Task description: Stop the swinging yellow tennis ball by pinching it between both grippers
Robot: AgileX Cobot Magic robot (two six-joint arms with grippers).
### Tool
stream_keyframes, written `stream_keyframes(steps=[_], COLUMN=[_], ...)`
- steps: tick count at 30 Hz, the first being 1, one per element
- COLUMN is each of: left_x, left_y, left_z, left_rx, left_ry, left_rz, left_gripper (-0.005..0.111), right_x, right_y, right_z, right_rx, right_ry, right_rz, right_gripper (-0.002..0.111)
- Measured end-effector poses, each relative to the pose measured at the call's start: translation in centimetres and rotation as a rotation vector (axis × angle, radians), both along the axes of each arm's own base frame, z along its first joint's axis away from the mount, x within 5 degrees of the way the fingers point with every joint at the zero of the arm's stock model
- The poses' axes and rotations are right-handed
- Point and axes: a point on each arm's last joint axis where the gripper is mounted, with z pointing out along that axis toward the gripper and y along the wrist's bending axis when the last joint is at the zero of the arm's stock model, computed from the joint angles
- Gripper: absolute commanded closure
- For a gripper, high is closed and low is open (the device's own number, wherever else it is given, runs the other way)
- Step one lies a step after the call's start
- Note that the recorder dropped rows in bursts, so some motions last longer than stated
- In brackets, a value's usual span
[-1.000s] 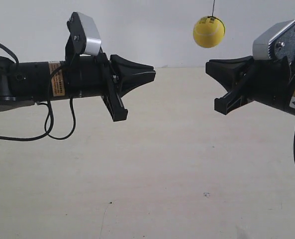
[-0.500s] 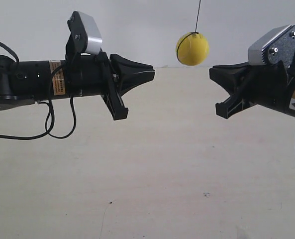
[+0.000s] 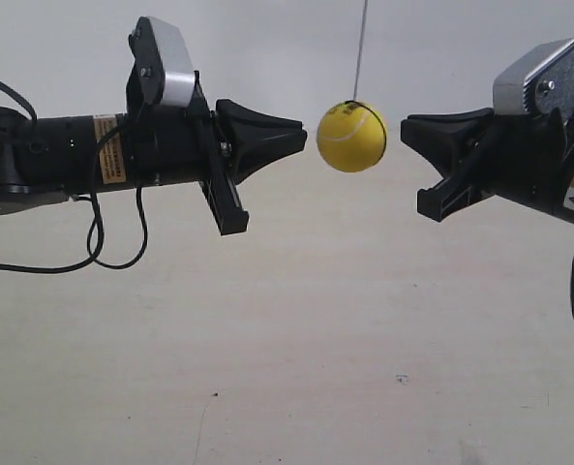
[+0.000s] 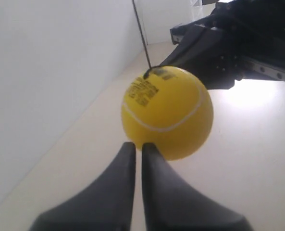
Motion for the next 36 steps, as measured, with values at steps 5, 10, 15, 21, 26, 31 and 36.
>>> stream_keyframes(steps=[5,10,15,21,26,31,36], left_x=[-0.2,-0.5,-0.9,-0.9,-0.9,-0.4,0.5], left_y=[-0.1,-0.7,-1.4,-1.4,-1.3,-1.2,-1.4], left_z=[0.4,0.4,0.4,0.4,0.4,0.2,-1.0], left_rx=[-0.032,-0.039,-0.043,-0.043,-0.046,-0.043,-0.027], left_ry=[-0.032,-0.024,-0.021,-0.021,-0.020,0.003,0.042], left_rz=[-0.032,-0.044,-0.061,-0.061,-0.058,0.000,0.023], left_gripper=[0.102,0.102,0.102,0.102,0.102,0.102,0.102], right_x=[-0.1,-0.3,-0.3,-0.4,-0.4,-0.3,-0.1], right_y=[0.1,0.3,0.4,0.4,0.4,0.3,0.1], right_z=[0.1,0.2,0.2,0.3,0.3,0.1,-0.2], right_rx=[0.014,0.027,0.029,0.029,0.031,0.006,-0.025], right_ry=[-0.005,-0.008,-0.009,-0.012,-0.016,-0.003,0.001], right_rz=[0.019,0.048,0.052,0.056,0.063,0.047,0.019], right_gripper=[0.108,0.108,0.108,0.108,0.108,0.108,0.108])
